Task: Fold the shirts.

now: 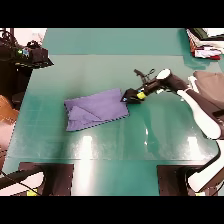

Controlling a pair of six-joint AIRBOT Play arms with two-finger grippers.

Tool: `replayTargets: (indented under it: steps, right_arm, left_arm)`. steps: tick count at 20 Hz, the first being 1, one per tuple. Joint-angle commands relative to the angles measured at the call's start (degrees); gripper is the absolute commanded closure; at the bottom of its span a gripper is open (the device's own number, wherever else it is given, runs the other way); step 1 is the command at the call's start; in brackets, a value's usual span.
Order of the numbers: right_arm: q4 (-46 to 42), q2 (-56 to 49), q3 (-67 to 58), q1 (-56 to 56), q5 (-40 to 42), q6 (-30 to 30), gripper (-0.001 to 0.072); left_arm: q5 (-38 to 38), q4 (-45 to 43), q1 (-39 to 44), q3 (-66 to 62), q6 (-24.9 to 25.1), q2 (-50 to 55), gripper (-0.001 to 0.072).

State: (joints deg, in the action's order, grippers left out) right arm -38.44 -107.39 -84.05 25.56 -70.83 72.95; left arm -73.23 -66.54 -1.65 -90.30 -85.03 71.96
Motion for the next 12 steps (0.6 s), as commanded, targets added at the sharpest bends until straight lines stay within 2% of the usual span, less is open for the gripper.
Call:
replayTargets:
  steps: [1, 2, 5, 8, 12]
  right_arm:
    - [6.58, -6.49, -7.17, 5.35, 0.22, -0.13, 0.0215]
    - [7.02, -7.76, -9.35, 6.54, 0.20, -0.15, 0.0296]
    - [6.78, -8.92, -14.58, 8.13, 0.66, -3.06, 0.0694]
    - [3.13, -7.72, -20.33, 5.88, 0.74, -3.28, 0.0694]
    - [-9.18, -2.71, -28.41, -3.02, -0.79, 2.29, 0.0694]
  left_arm:
    - [0.17, 1.20, 0.00, 0.02, -0.02, -0.07, 0.0684]
    - [0.07, 1.51, 0.00, 0.02, -0.02, -0.07, 0.0684]
    - [-2.47, 1.97, 0.02, 0.02, -0.02, -0.07, 0.0685]
    - [-3.93, 1.99, 0.57, 0.02, 0.02, -0.07, 0.0685]
    - [-2.99, 2.01, 6.34, 0.00, 1.05, -0.07, 0.0685]
